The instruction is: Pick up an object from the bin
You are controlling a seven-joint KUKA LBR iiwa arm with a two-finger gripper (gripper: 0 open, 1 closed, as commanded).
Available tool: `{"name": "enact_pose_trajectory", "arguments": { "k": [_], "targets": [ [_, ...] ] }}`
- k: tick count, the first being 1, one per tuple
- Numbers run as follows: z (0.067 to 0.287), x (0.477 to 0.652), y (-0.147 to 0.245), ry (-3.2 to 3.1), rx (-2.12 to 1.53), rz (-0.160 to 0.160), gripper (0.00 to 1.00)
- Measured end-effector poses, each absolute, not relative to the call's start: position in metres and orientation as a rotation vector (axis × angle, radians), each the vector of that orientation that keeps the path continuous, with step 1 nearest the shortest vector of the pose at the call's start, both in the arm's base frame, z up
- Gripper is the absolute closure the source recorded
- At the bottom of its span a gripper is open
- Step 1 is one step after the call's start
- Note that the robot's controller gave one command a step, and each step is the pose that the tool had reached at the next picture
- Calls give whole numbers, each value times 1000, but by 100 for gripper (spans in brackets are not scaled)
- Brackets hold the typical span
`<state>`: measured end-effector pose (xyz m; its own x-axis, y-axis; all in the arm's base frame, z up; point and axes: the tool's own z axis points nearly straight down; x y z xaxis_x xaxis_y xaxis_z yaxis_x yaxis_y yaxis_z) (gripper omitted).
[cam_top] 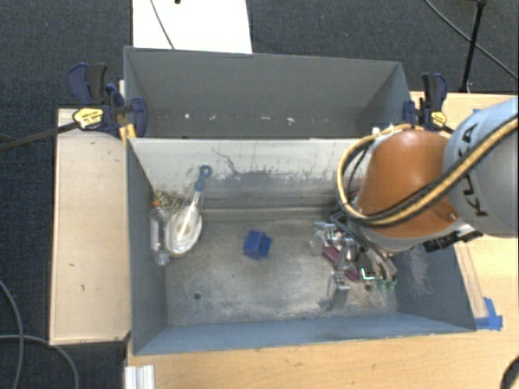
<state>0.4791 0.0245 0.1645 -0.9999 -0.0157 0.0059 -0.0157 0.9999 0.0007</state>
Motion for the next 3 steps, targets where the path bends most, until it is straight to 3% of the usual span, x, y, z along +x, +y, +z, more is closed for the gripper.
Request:
{"name": "enact_pose_trajectory", "arguments": {
  "k": [1, 2, 3],
  "targets": [
    [110, 534, -61, -3143, 96, 6, 0],
    [72, 563, -67, -3145, 206, -5, 0],
    [74, 565, -66, -3150, 203, -7, 100]
  ]
}}
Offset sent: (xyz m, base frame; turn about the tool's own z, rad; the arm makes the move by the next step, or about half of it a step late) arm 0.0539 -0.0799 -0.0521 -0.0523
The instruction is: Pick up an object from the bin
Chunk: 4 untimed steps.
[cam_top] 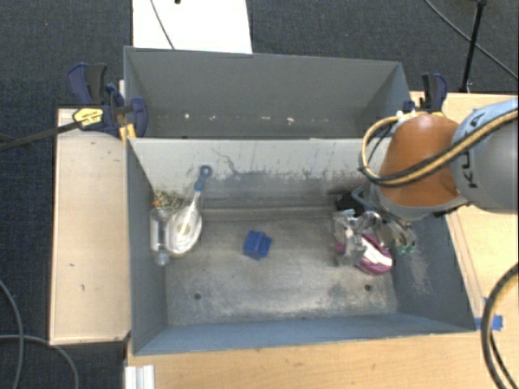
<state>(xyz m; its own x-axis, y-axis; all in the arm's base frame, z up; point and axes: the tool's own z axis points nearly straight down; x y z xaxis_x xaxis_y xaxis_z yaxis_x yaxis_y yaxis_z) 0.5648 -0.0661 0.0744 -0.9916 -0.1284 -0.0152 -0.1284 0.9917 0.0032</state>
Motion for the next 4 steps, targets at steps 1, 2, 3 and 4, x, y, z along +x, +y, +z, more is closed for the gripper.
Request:
{"name": "enact_pose_trajectory", "arguments": {
  "k": [1, 2, 3, 4],
  "targets": [
    [74, 565, -66, 3120, -198, 7, 100],
    [74, 565, -66, 3120, -195, 7, 100],
    [74, 565, -66, 3121, -193, 8, 100],
    [74, 565, -66, 3121, -191, 8, 100]
  ]
}}
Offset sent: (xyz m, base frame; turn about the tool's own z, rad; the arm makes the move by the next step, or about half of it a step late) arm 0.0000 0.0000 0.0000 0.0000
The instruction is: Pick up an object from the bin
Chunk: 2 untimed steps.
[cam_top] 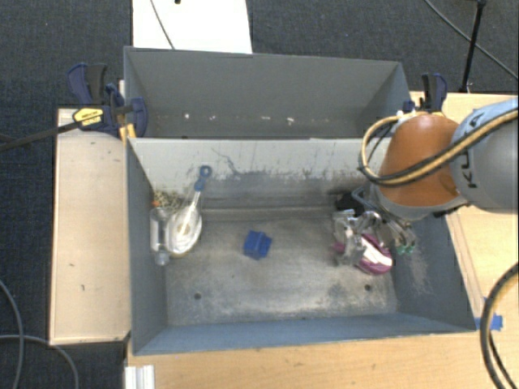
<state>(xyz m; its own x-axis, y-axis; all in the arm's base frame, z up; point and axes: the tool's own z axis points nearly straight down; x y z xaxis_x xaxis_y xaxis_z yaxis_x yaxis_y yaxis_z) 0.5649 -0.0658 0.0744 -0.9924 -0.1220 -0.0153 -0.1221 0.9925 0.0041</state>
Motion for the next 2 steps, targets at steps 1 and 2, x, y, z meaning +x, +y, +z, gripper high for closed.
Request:
{"name": "enact_pose_trajectory", "arguments": {
  "k": [1, 2],
  "targets": [
    [74, 565, -66, 3121, -189, 8, 100],
    [74, 565, -66, 3121, -188, 8, 100]
  ]
}}
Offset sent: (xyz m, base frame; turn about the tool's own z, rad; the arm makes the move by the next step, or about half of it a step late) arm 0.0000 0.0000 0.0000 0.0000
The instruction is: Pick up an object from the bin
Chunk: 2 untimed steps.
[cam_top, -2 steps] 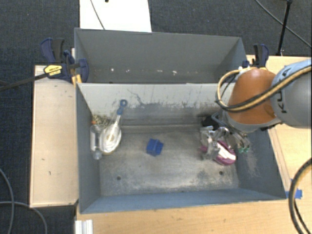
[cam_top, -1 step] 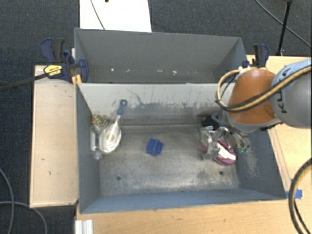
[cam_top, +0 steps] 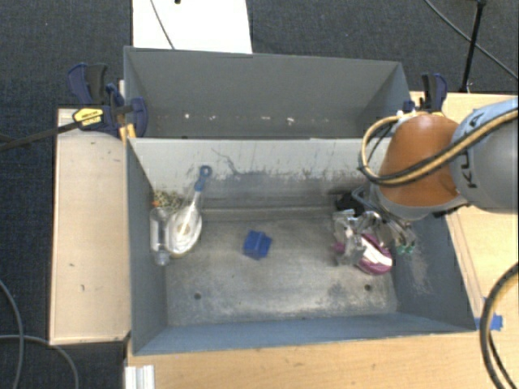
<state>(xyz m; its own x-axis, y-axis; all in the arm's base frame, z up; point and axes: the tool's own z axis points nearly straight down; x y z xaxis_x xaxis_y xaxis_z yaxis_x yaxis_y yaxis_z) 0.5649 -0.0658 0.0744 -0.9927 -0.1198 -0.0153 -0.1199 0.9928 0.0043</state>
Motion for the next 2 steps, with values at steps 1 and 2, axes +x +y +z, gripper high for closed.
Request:
{"name": "enact_pose_trajectory", "arguments": {
  "k": [1, 2],
  "targets": [
    [74, 565, -66, 3121, -187, 8, 100],
    [74, 565, -66, 3121, -186, 8, 100]
  ]
}}
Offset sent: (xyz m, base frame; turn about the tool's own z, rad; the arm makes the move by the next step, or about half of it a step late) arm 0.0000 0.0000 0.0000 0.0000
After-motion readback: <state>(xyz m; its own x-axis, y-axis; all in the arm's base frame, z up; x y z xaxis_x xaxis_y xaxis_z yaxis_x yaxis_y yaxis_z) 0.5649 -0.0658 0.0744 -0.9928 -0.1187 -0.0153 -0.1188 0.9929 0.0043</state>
